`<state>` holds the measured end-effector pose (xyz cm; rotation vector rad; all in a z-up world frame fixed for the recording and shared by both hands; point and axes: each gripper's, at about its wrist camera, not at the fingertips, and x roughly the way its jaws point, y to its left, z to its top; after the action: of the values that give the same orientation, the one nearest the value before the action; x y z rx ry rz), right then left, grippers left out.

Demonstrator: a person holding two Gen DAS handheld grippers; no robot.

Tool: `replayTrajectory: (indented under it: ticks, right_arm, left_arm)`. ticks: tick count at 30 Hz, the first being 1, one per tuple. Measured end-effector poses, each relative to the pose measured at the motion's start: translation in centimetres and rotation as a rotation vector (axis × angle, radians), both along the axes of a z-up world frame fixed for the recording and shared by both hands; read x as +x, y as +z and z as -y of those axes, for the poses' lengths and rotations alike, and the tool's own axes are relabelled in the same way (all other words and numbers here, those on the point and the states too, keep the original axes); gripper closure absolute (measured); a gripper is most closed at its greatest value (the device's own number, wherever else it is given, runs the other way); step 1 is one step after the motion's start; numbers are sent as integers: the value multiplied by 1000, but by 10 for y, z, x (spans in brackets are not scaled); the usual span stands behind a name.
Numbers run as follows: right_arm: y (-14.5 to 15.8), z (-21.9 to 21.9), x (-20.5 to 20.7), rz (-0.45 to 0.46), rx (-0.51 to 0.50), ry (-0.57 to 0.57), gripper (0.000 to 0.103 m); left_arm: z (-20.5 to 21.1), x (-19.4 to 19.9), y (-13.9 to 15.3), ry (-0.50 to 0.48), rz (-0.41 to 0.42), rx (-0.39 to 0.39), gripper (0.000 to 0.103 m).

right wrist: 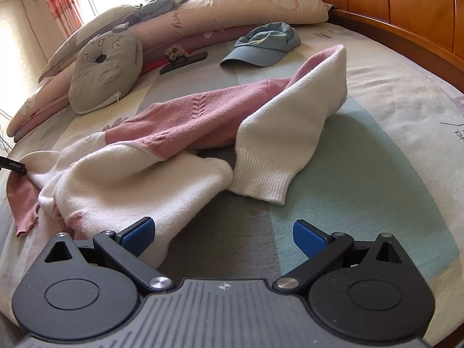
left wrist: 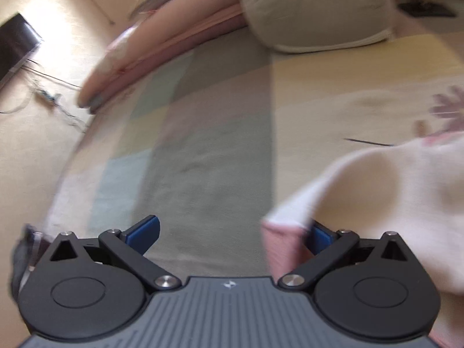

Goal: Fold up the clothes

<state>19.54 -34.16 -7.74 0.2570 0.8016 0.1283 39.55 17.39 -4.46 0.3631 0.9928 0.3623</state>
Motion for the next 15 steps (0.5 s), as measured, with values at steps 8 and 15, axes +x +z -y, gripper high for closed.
replayTrajectory:
  ticks: [8,15]
  right_arm:
    - [11,-10,-13,19,17,30,0]
    - [21,-13,-26,38,8,32,0]
  left_arm:
    - [47,-58,5,-123,8,-98,1]
    - [67,-77,-16,-191,36,-270,1]
